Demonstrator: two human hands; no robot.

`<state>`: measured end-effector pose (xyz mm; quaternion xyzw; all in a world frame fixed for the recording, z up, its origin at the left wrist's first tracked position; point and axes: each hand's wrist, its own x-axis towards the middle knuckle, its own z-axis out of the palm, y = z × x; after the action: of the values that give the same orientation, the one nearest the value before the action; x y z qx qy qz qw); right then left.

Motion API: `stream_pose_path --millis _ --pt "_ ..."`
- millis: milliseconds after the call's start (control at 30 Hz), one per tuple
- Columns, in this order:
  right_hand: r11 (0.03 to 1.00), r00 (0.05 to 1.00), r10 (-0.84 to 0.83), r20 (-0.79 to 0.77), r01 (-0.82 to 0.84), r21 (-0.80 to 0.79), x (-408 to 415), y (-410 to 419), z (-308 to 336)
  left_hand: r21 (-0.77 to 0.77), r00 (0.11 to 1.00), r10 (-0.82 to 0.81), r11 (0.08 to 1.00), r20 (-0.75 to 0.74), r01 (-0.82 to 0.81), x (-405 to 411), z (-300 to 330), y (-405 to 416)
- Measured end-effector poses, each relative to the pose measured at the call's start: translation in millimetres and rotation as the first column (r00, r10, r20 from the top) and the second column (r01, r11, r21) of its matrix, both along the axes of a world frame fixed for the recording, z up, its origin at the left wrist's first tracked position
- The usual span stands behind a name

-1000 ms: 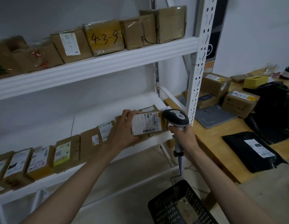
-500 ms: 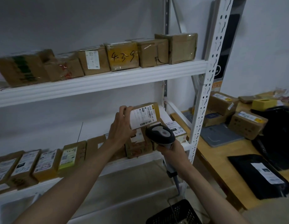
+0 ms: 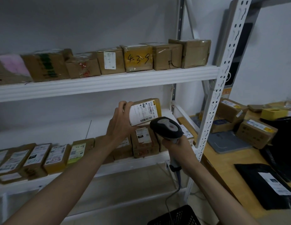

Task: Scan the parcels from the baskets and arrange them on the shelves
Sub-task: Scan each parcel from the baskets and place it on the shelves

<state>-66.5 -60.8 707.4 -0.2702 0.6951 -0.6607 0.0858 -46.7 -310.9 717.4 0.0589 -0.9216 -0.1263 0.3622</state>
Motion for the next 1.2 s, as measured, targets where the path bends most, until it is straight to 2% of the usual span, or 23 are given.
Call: stream_pose_path --millis 233,367,467,600,767,867,933,1100,1200 --pt "0.993 0.999 -0.012 -0.049 0.007 -0.114 -10 -30 63 -0.075 0.997 0.047 0.996 -0.061 -0.052 46 58 -11" --pt "0.976 0.984 0.040 -0.172 -0.075 -0.204 -7 -56 118 -0.129 0.998 0.013 0.991 -0.056 -0.020 72 97 -6" --pt "0.964 0.981 0.058 -0.184 -0.102 -0.244 -1 -72 154 -0.129 0.993 -0.025 0.992 -0.112 0.010 92 129 -9" --pt "0.940 0.974 0.062 -0.218 -0.131 -0.316 9 -92 196 -0.146 0.976 0.007 0.989 -0.217 -0.039 117 175 -23" --pt "0.904 0.954 0.135 -0.268 -0.229 -0.360 29 -116 249 -0.119 0.900 0.100 0.979 -0.425 -0.165 136 243 -44" --pt "0.845 0.925 0.272 -0.264 -0.361 -0.394 39 -127 287 -0.106 0.869 0.131 0.973 -0.478 -0.204 141 286 -50" --pt "0.809 0.892 0.315 -0.324 -0.431 -0.400 46 -131 314 -0.085 0.840 0.131 0.975 -0.527 -0.205 140 312 -52" --pt "0.769 0.863 0.294 -0.412 -0.469 -0.434 51 -142 384 -0.017 0.734 0.142 0.979 -0.664 -0.205 131 372 -53" --pt "0.768 0.858 0.294 -0.421 -0.474 -0.431 49 -149 417 0.009 0.705 0.165 0.976 -0.690 -0.219 122 405 -56"
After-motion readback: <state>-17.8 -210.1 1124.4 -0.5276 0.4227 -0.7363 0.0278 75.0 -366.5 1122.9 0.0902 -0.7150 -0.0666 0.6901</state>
